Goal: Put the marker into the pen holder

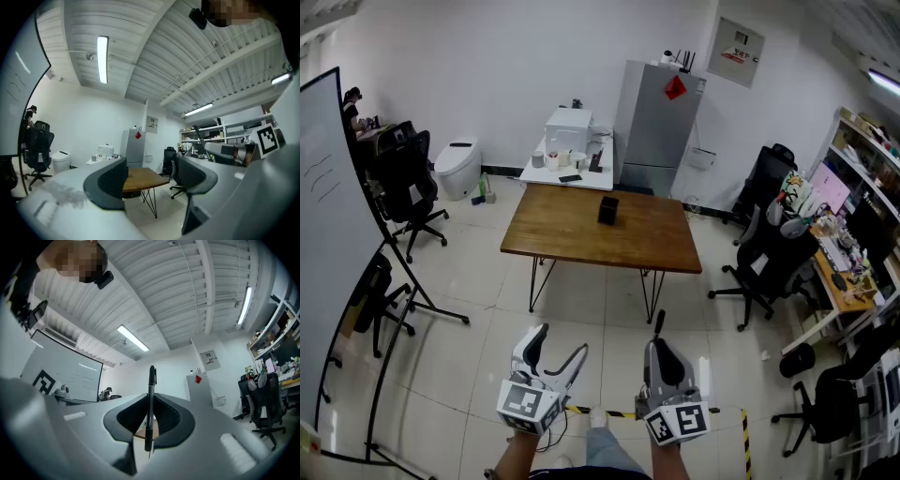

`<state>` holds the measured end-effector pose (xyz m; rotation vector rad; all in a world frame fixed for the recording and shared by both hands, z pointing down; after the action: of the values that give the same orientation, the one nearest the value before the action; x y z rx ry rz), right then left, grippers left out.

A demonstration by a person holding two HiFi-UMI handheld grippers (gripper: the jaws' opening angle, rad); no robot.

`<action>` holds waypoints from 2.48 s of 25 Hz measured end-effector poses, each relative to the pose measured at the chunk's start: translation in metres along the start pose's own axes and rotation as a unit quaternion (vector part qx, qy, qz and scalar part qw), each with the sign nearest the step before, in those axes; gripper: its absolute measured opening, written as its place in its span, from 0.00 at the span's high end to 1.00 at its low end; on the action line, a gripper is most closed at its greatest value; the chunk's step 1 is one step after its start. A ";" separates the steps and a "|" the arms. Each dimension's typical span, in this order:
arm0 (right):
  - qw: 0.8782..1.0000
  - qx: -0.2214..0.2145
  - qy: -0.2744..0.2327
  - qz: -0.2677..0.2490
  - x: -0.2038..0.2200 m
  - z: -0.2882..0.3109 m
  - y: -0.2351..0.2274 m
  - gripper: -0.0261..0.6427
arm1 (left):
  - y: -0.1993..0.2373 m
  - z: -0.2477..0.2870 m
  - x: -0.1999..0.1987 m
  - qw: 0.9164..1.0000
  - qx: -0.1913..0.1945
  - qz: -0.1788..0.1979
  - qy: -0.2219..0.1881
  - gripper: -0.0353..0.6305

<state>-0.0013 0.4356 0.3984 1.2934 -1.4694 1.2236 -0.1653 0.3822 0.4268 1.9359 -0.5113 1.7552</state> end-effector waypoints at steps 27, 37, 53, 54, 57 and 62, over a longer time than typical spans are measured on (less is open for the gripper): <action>0.996 -0.065 0.036 0.049 0.052 0.264 -0.141 0.90 | 0.132 0.253 0.009 0.998 -0.058 -0.001 0.036 0.42; 0.997 -0.030 0.041 0.055 0.090 0.369 -0.153 0.90 | 0.225 0.342 0.015 1.000 -0.008 -0.007 0.028 0.42; 0.997 -0.021 0.061 0.050 0.147 0.582 -0.105 0.90 | 0.422 0.421 0.013 0.999 0.018 -0.017 0.029 0.44; 0.996 -0.019 0.064 0.051 0.151 0.590 -0.106 0.90 | 0.429 0.426 0.016 0.999 0.019 -0.017 0.035 0.44; 0.996 -0.010 0.075 0.052 0.162 0.607 -0.120 0.90 | 0.436 0.448 0.018 0.999 0.028 -0.022 0.039 0.44; 0.995 -0.012 0.083 0.061 0.184 0.648 -0.150 0.90 | 0.450 0.494 0.029 0.998 0.034 -0.011 0.058 0.44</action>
<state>0.1363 -0.2367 0.4675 1.0711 -1.4555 1.3552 -0.0144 -0.2685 0.4652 1.8637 -0.3930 1.8792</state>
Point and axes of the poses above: the fingertips, and each gripper's own axes: z forward along the fingers, y to its left, x out of its underside, the point moved 1 cm from there along -z, backward along the fingers, and after that the axes turned 14 degrees about x, right-handed, at the moved point
